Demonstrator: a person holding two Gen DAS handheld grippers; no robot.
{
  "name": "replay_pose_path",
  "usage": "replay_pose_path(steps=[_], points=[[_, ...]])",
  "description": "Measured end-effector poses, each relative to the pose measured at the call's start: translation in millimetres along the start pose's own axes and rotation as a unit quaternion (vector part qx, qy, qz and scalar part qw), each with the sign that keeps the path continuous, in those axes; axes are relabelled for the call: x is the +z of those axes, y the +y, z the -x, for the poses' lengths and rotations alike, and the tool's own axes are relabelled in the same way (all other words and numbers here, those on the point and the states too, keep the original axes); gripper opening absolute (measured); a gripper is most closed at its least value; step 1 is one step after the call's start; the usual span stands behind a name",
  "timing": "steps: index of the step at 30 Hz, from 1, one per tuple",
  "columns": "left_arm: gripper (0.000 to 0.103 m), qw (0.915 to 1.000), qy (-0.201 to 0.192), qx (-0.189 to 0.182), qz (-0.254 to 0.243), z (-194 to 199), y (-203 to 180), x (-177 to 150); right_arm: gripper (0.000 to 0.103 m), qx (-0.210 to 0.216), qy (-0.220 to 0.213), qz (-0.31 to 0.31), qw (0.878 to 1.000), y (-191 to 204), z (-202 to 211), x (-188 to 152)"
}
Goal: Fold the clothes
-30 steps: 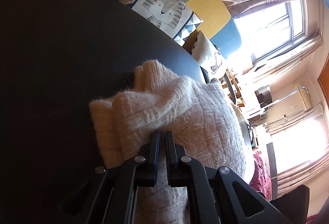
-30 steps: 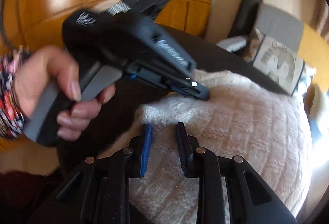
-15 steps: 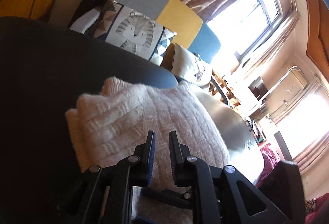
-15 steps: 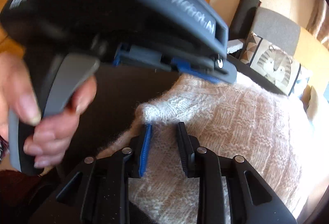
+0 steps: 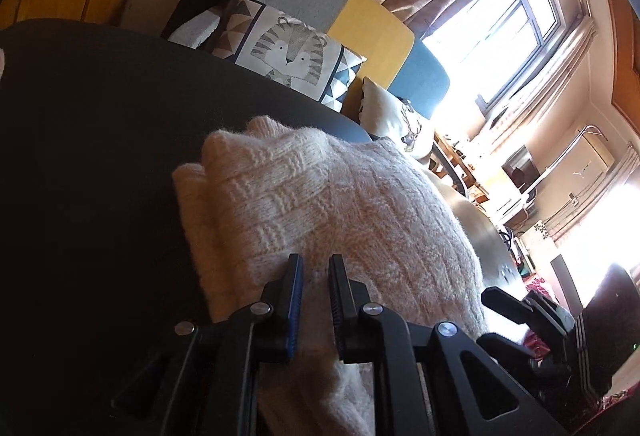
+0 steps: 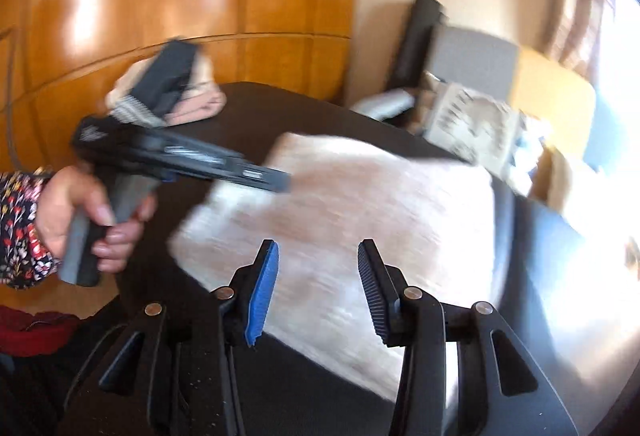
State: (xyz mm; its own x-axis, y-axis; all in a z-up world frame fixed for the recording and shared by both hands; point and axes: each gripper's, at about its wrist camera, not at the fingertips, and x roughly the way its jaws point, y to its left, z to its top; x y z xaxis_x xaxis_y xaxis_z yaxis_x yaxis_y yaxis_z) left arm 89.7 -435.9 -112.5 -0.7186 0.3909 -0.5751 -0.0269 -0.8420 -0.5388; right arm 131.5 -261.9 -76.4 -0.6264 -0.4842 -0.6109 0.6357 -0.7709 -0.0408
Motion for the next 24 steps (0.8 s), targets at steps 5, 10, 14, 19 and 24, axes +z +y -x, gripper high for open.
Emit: replay_pose_path(steps=[5,10,14,19,24], points=[[0.013,0.9972,0.003,0.035,-0.066,-1,-12,-8,0.034,0.014,0.054,-0.07,0.996,-36,-6,-13],[0.014,0.9924,0.002,0.051,-0.112,2,-17,-12,0.034,0.012,0.061,-0.025,0.998,-25,-11,-30],[0.014,0.9936,-0.004,0.061,-0.095,9,-25,-1,0.034,0.051,0.044,-0.074,0.995,-46,1,-24],[0.014,0.9924,-0.054,0.053,-0.097,17,-50,13,0.034,0.032,-0.031,-0.143,0.989,-83,16,-16],[0.014,0.9868,-0.032,0.08,-0.137,-12,-70,22,0.034,0.005,-0.011,-0.21,0.978,-120,-13,8]])
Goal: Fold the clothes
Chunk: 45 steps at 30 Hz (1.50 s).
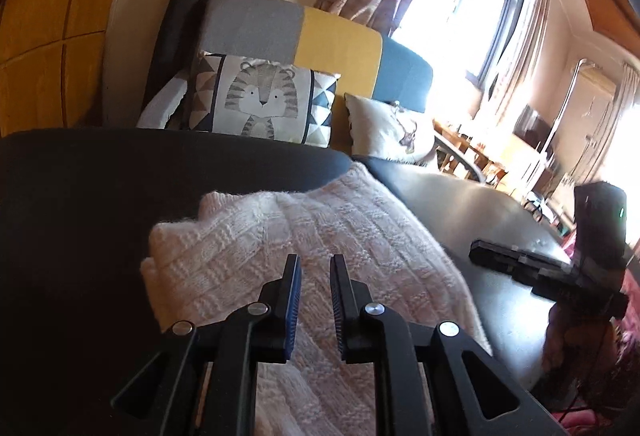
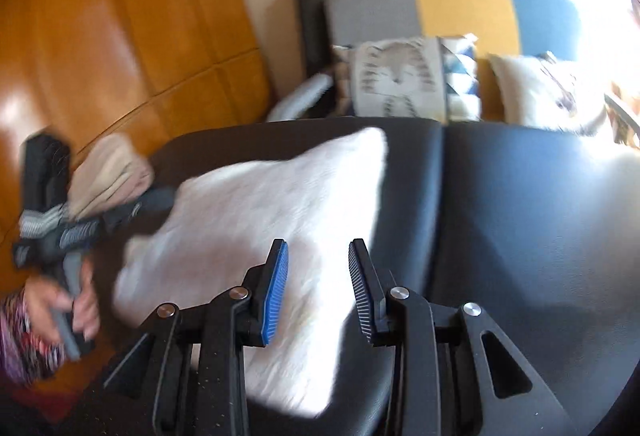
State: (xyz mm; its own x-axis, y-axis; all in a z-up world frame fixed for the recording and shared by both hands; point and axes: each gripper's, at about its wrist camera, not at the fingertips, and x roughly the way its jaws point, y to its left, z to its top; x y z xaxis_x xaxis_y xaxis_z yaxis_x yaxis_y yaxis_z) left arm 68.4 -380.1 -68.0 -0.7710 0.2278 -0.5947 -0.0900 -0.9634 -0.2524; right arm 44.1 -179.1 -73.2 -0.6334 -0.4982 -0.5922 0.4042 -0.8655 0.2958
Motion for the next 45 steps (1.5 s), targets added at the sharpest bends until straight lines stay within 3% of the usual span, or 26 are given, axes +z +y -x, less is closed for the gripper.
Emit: replay_pose_path(steps=[2,5,9,15,17,22,24,26,27,31,37,40,45], points=[[0.014,0.9996,0.019,0.023,-0.002,-13,5,-1,0.034,0.003,0.003,-0.005,1.0,-4,-15,19],[0.014,0.9973,0.047,0.029,0.048,-24,33,-10,0.034,0.013,0.012,0.021,1.0,4,-38,45],[0.014,0.9897,0.049,-0.029,0.131,-26,65,-19,0.034,0.005,0.045,0.066,0.997,15,-86,61],[0.014,0.9952,0.047,-0.022,0.083,-28,55,-21,0.034,-0.032,0.127,0.045,0.99,-3,-152,59],[0.014,0.996,0.047,-0.019,0.073,-30,53,-20,0.033,-0.017,0.12,0.014,0.993,-13,-152,59],[0.014,0.9864,0.036,-0.062,0.148,-14,74,-13,0.035,0.012,0.084,-0.023,0.996,-25,-111,60],[0.016,0.9818,0.039,-0.067,0.173,-9,88,-11,0.045,0.017,0.063,-0.044,0.997,-33,-88,58],[0.018,0.9744,0.058,-0.085,0.2,-12,101,-11,0.062,0.023,0.063,-0.067,0.996,-42,-73,53],[0.018,0.9695,0.072,-0.097,0.213,-15,106,-12,0.064,0.026,0.071,-0.077,0.994,-47,-69,50],[0.018,0.9487,0.102,-0.135,0.267,-23,126,-18,0.065,0.084,0.122,-0.144,0.978,-67,-66,29],[0.026,0.9126,0.142,-0.135,0.358,-41,158,-35,0.074,0.161,0.167,-0.217,0.948,-80,-79,8],[0.027,0.8987,0.146,-0.13,0.392,-46,175,-45,0.079,0.166,0.184,-0.221,0.943,-78,-87,5],[0.03,0.8624,0.144,-0.195,0.444,-60,190,-58,0.081,0.184,0.192,-0.238,0.934,-78,-93,1]])
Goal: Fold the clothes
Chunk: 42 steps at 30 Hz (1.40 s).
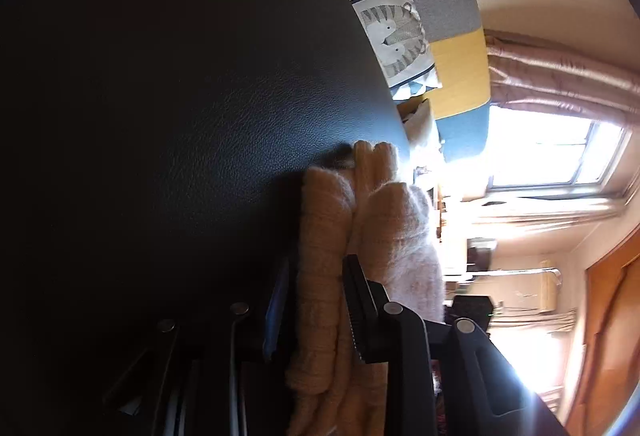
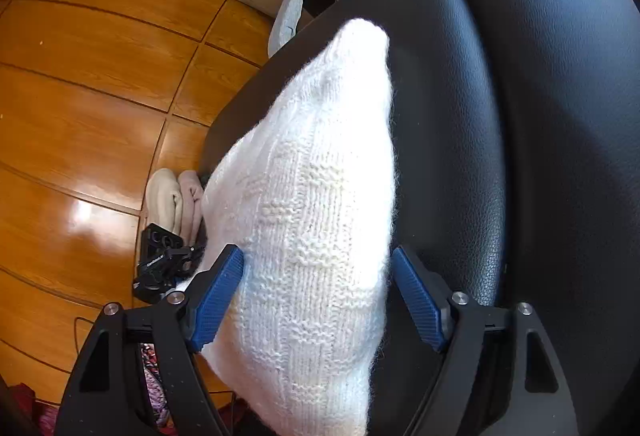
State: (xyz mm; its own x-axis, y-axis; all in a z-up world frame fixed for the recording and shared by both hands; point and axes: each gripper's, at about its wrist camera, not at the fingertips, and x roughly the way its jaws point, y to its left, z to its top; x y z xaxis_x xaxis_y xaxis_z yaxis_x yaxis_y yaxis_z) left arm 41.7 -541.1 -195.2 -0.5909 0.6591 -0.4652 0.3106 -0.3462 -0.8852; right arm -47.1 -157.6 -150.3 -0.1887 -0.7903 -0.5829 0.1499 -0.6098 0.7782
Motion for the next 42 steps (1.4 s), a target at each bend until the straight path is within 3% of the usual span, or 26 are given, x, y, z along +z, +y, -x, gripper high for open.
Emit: replay_pose_path(steps=[5,11,13,17,19,22,25,36,38,42], points=[[0.033,0.9971,0.023,-0.068,0.028,-16,8,5,0.084,0.013,0.004,-0.012,1.0,-1,-3,1],[0.041,0.9949,0.037,-0.093,0.012,-20,5,14,0.087,0.022,0.009,-0.011,1.0,-1,-7,2],[0.046,0.9962,0.036,-0.078,-0.013,-16,-2,17,0.089,0.028,0.01,-0.014,0.999,-1,-9,2],[0.067,0.9969,0.041,-0.051,-0.045,-9,-12,25,0.093,0.034,0.018,-0.017,0.999,0,-11,1],[0.07,0.9966,0.046,-0.041,-0.054,-6,-15,29,0.094,0.033,0.02,-0.013,0.999,3,-15,2],[0.074,0.9952,0.061,-0.036,-0.067,-10,-22,33,0.095,0.035,0.019,-0.014,0.999,2,-15,2],[0.088,0.9925,0.079,-0.041,-0.083,-17,-31,36,0.095,0.039,0.018,-0.019,0.999,0,-15,3],[0.091,0.9811,0.145,0.001,-0.128,-60,-59,42,0.096,0.036,0.018,-0.012,0.999,-1,-15,3],[0.099,0.9801,0.15,-0.002,-0.131,-45,-45,25,0.096,0.035,0.019,-0.01,0.999,0,-18,4],[0.102,0.9792,0.152,0.008,-0.134,-37,-37,12,0.097,0.035,0.025,-0.004,0.999,5,-26,9]])
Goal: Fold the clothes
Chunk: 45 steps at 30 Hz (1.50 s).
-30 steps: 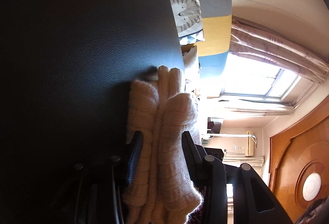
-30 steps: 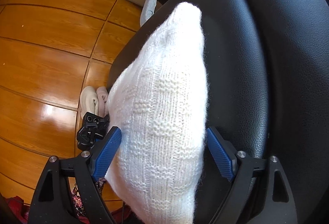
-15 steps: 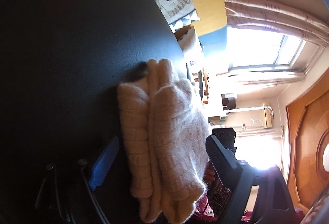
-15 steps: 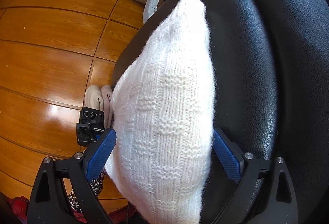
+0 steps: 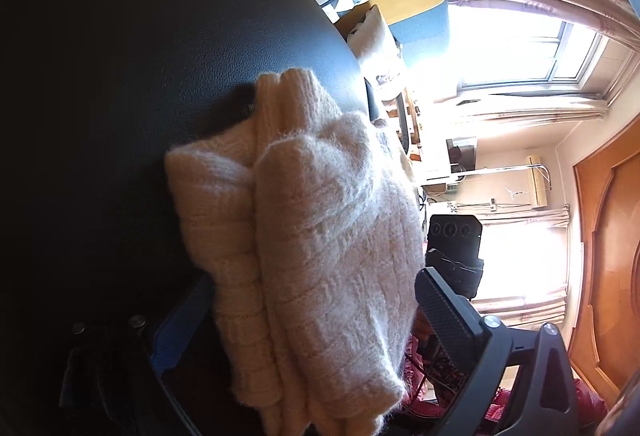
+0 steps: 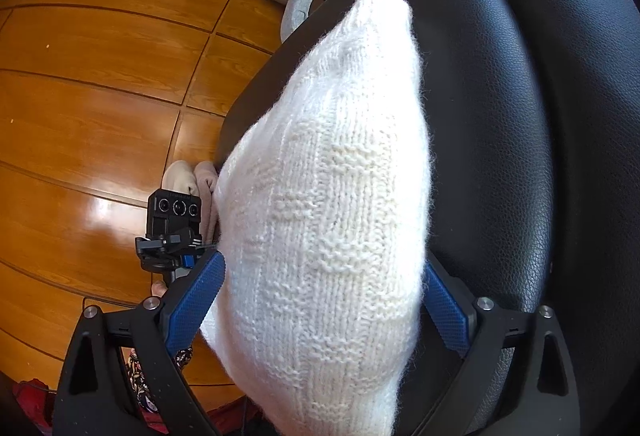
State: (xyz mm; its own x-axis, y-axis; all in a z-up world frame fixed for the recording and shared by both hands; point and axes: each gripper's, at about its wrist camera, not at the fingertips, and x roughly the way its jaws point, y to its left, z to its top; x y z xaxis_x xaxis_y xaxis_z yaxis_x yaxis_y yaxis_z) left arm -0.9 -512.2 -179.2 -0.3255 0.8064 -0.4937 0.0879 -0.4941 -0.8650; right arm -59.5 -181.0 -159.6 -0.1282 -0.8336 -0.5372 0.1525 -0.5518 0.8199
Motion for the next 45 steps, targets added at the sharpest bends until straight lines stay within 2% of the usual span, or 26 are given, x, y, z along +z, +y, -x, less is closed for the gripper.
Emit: replay_pose_path(steps=[6,9,20,24,29,30,31,32,33,35,37,40,43,45], points=[[0.101,0.9991,-0.001,0.042,-0.01,20,3,-6,0.098,0.008,0.003,-0.007,1.0,1,-5,2],[0.101,0.9995,0.002,0.032,0.006,26,9,-7,0.098,0.018,-0.001,-0.012,1.0,-6,-2,-3],[0.102,0.999,0.025,0.03,-0.022,14,0,-6,0.099,0.011,0.002,0.0,1.0,-1,-5,-6],[0.102,0.999,0.016,0.027,-0.031,11,-1,-6,0.101,0.006,0.004,0.004,1.0,2,-7,-8],[0.101,0.9975,-0.018,0.039,-0.055,9,-7,-16,0.101,-0.022,0.006,0.021,1.0,13,-16,-8],[0.099,0.9964,-0.027,0.049,-0.064,10,-8,-19,0.101,-0.029,0.007,0.022,0.999,13,-15,-8],[0.087,0.9955,-0.036,0.056,-0.067,11,-8,-22,0.097,-0.04,0.008,0.025,0.999,14,-14,-9],[0.073,0.9949,-0.046,0.062,-0.065,11,-6,-25,0.088,-0.056,0.008,0.03,0.998,15,-12,-9],[0.07,0.9941,-0.055,0.069,-0.064,12,-5,-27,0.084,-0.071,0.008,0.037,0.997,16,-11,-9],[0.055,0.9943,-0.067,0.063,-0.053,14,0,-32,0.072,-0.075,0.007,0.039,0.996,16,-9,-11],[0.05,0.9927,-0.081,0.07,-0.055,16,-2,-38,0.067,-0.075,-0.001,0.036,0.997,17,-4,-13],[0.04,0.985,-0.107,0.095,-0.097,25,-21,-50,0.056,-0.078,-0.02,0.056,0.995,27,4,-16],[0.037,0.9803,-0.128,0.096,-0.116,30,-37,-62,0.053,-0.096,-0.027,0.101,0.99,46,10,-22],[0.036,0.9774,-0.141,0.095,-0.126,32,-47,-69,0.053,-0.089,-0.034,0.112,0.989,56,15,-23]])
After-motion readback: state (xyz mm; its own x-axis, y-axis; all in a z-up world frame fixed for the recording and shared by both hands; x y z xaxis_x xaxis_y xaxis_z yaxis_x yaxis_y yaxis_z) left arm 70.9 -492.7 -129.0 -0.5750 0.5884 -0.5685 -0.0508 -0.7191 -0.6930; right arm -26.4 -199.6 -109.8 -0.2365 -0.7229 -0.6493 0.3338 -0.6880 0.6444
